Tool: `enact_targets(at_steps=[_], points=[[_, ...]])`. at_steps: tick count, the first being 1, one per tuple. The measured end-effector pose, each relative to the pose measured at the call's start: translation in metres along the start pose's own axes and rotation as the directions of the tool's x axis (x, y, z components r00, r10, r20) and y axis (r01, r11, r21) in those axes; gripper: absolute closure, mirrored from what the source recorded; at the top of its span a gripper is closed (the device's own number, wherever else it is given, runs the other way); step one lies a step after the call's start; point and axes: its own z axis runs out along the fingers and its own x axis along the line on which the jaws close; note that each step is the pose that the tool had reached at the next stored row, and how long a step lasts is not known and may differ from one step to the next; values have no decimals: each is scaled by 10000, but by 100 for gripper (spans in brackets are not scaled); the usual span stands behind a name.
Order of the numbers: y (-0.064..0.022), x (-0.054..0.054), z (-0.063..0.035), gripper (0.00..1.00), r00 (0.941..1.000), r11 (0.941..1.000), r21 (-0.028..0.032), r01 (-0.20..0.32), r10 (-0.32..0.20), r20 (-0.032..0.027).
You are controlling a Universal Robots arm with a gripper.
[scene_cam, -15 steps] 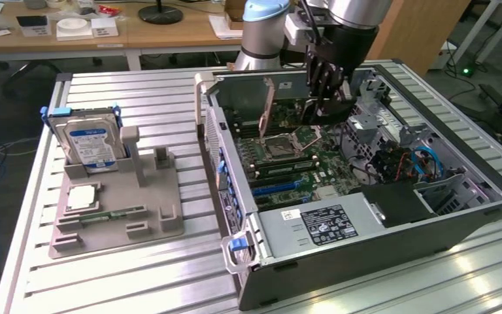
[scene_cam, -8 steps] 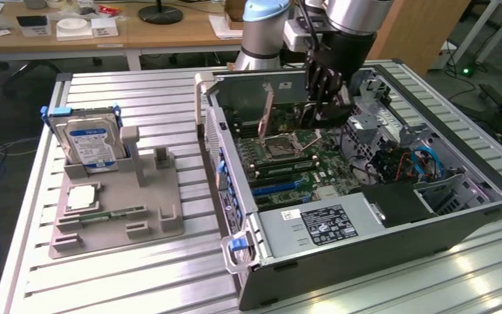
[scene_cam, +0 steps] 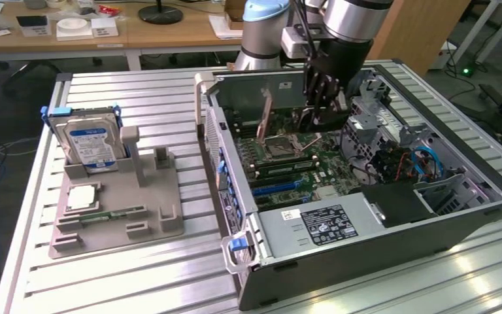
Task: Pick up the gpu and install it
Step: 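Insert the gpu into the slot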
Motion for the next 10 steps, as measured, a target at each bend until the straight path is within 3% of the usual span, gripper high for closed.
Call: enact_targets(at_steps=[10], points=[[10,5,63,72,10000,10000,-13,54,-54,-3]])
